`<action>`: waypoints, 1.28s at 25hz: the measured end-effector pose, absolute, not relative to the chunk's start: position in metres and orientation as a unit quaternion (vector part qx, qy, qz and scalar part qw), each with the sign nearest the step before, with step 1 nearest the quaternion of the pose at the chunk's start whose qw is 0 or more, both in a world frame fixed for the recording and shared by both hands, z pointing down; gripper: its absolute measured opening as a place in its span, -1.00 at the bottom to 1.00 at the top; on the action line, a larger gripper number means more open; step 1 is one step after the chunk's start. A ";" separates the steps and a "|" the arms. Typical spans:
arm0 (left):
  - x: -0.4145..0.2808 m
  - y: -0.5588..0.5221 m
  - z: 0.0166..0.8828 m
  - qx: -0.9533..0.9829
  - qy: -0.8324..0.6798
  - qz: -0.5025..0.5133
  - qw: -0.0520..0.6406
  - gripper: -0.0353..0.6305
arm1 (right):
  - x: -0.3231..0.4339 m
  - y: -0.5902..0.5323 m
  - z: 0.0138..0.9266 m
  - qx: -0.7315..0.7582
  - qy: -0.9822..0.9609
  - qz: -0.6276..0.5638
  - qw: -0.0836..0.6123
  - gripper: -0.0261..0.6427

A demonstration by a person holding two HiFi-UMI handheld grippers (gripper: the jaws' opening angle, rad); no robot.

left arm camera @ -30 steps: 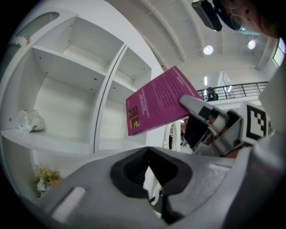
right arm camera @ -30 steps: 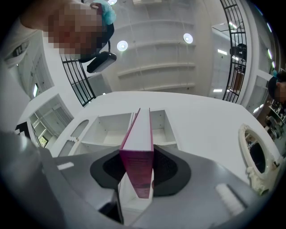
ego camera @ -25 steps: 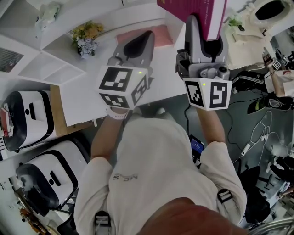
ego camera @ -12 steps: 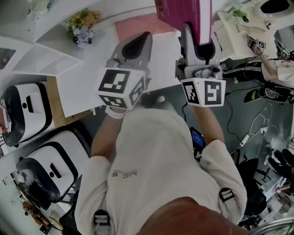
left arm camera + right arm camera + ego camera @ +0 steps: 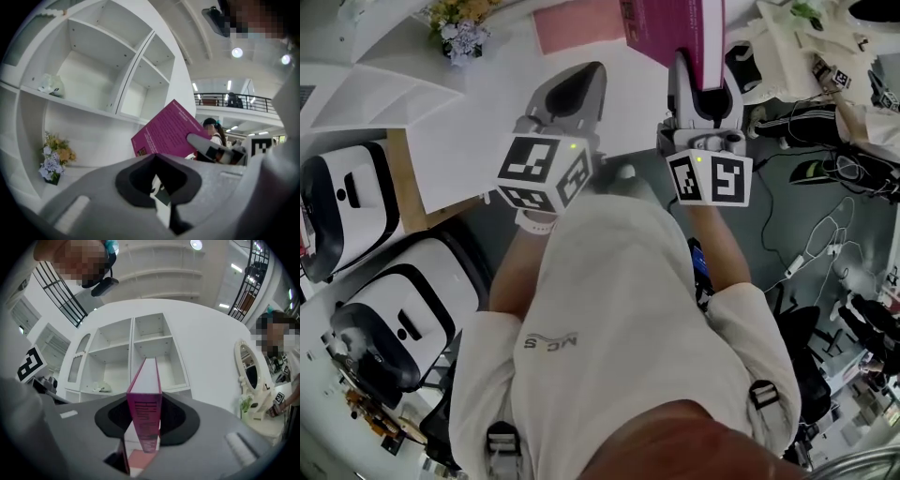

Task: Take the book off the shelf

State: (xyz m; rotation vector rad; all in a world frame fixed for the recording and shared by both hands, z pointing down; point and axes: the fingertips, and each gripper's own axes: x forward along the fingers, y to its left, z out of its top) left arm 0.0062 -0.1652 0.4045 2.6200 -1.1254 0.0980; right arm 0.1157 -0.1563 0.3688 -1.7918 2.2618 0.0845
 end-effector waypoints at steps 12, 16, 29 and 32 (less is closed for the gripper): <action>-0.012 -0.144 0.460 0.893 -0.410 0.061 0.175 -0.89 | 0.115 -0.147 0.446 -0.647 0.756 -0.051 0.086 -0.53; -0.021 -0.146 0.467 0.888 -0.420 0.063 0.175 -0.89 | 0.114 -0.147 0.469 -0.649 0.756 -0.061 0.061 -0.52; -0.035 -0.158 0.483 0.885 -0.428 0.078 0.166 -0.89 | 0.113 -0.150 0.505 -0.657 0.749 -0.087 0.025 -0.52; -0.035 -0.162 0.484 0.885 -0.427 0.080 0.167 -0.89 | 0.111 -0.152 0.507 -0.656 0.749 -0.088 0.020 -0.52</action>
